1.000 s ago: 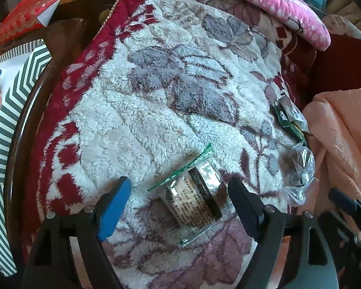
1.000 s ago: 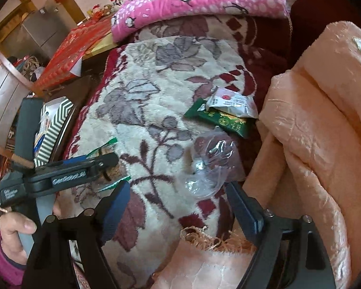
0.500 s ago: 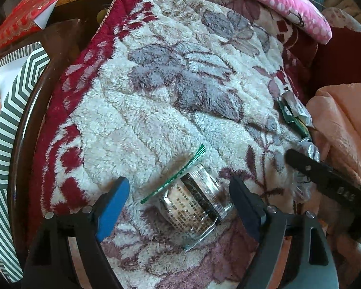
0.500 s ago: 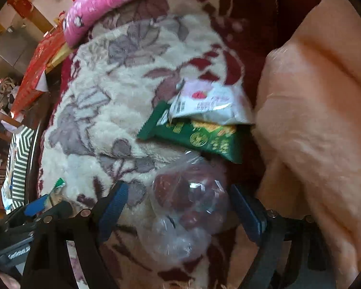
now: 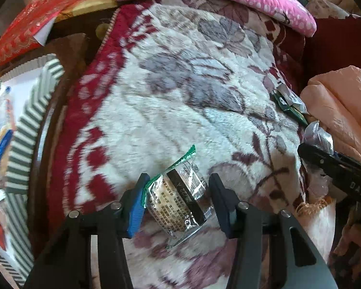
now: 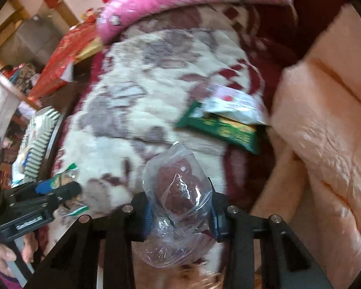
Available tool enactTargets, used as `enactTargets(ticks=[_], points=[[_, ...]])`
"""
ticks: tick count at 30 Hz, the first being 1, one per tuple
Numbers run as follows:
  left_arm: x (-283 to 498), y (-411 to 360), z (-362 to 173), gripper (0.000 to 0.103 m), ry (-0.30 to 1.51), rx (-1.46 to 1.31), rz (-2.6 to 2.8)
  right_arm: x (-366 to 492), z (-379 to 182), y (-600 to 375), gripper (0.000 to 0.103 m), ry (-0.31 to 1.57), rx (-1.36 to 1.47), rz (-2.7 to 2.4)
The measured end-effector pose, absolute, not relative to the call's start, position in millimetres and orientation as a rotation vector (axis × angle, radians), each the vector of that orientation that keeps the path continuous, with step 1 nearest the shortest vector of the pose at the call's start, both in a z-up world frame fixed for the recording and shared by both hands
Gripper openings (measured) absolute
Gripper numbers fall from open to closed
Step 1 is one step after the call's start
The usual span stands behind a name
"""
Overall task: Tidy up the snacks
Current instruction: 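Grasp the clear nut bag with the left gripper while the right grasps the red-filled bag, then carry both bags over the white tray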
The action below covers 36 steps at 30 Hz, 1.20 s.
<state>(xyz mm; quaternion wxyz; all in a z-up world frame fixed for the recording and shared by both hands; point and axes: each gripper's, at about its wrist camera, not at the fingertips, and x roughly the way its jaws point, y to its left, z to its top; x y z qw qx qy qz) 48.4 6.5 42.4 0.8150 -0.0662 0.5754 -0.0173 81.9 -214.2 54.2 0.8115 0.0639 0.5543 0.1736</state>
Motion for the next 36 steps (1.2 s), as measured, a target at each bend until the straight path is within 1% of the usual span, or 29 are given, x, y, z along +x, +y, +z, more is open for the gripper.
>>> enactTargets(ticks=[7,16,36], points=[[28.4,36.3,66.7,0.05,1.187,-0.126,0.012,68.4,78.0,-171.6,0.04,1.148,0.098,0.458],[9.1,70.9,90.2,0.05,1.129,-0.122,0.078,57.9,93.2,-118.9,0.04,1.137,0.033,0.551],[-22.9,162.8,117.3,0.05,1.055,-0.197,0.237,41.2,115.3,0.2,0.04,1.117,-0.129,0.734]])
